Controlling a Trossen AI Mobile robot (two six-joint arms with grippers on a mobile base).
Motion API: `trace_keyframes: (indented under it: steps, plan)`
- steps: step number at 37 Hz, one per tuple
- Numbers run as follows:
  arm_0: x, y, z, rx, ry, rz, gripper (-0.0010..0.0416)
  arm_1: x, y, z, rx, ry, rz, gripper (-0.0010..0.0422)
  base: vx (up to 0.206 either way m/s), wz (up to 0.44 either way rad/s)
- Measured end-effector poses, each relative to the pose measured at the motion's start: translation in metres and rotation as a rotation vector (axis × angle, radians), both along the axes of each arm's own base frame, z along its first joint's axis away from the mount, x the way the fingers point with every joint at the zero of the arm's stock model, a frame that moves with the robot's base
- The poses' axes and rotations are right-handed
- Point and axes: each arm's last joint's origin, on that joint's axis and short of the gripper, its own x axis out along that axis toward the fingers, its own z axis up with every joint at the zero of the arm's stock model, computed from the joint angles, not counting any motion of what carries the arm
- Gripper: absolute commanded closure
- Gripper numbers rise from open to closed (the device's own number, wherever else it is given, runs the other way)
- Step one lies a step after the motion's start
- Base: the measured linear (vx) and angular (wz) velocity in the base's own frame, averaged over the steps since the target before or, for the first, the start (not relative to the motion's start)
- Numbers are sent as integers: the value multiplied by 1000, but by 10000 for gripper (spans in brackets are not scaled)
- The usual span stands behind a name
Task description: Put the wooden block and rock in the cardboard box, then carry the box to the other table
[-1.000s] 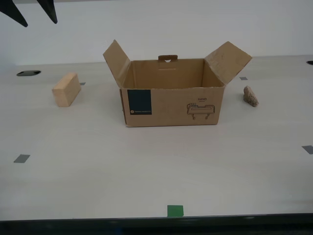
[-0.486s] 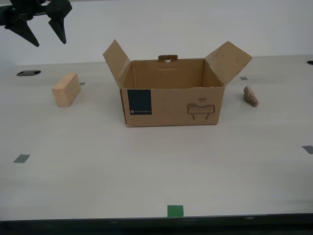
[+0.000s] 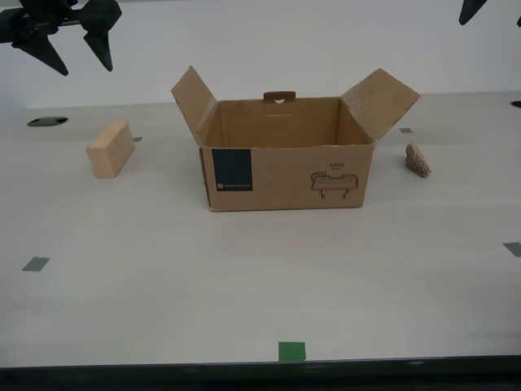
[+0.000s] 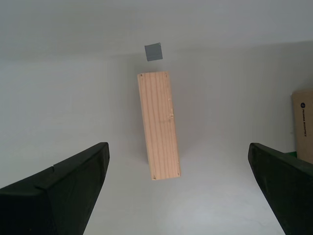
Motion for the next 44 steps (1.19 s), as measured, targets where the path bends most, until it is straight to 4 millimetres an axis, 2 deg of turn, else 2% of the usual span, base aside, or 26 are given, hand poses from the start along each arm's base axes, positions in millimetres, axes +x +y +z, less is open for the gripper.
trace_keyframes:
  steps: [26, 35, 44]
  plan:
    - [1, 0, -57, 11, -76, -14, 16, 0, 0, 0, 0, 0, 0, 23, 0, 0]
    - [-3, 0, -78, 10, -54, -13, 16, 0, 0, 0, 0, 0, 0, 23, 0, 0]
    - [17, 2, -105, 65, 13, 42, 16, 0, 0, 0, 0, -3, -1, 23, 0, 0]
